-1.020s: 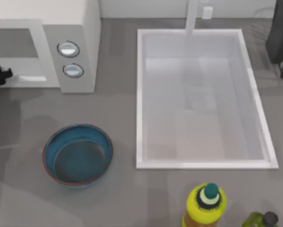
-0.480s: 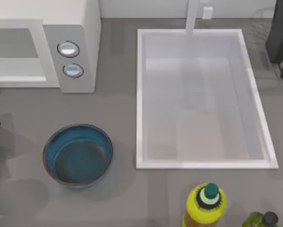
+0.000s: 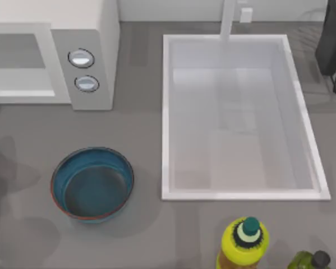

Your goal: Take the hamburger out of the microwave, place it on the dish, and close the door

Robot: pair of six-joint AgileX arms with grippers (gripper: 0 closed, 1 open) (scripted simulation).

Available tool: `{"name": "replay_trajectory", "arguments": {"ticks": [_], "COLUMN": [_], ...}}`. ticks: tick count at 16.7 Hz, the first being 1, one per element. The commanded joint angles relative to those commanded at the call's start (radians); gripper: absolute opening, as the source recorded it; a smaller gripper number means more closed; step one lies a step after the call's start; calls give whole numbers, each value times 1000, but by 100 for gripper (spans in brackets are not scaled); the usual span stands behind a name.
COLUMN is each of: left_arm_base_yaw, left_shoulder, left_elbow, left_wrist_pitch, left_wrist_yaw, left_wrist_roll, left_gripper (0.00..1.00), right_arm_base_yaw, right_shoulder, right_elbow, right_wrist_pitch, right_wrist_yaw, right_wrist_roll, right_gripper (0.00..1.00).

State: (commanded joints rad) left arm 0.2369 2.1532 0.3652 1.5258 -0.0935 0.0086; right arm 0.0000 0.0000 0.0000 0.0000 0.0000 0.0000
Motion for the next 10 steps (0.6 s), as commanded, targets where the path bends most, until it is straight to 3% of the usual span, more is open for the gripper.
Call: {"name": "replay_trajectory", "arguments": {"ticks": [4,10], "left_arm_base_yaw": [0,1], "left_shoulder": [-127,-424], "left_elbow": [7,23], "left_wrist_pitch": [-131,-454], "left_wrist_yaw": [-1,-5], "left_wrist_roll": [0,1], "left_gripper": [0,0], "right_arm_base_yaw": [0,0], "right_shoulder": [0,0], "right_elbow": [0,0], "right_wrist_pitch": [0,0], "right_wrist_yaw": [0,0], "right_wrist_roll": [0,0], "right_gripper": [100,100]}}
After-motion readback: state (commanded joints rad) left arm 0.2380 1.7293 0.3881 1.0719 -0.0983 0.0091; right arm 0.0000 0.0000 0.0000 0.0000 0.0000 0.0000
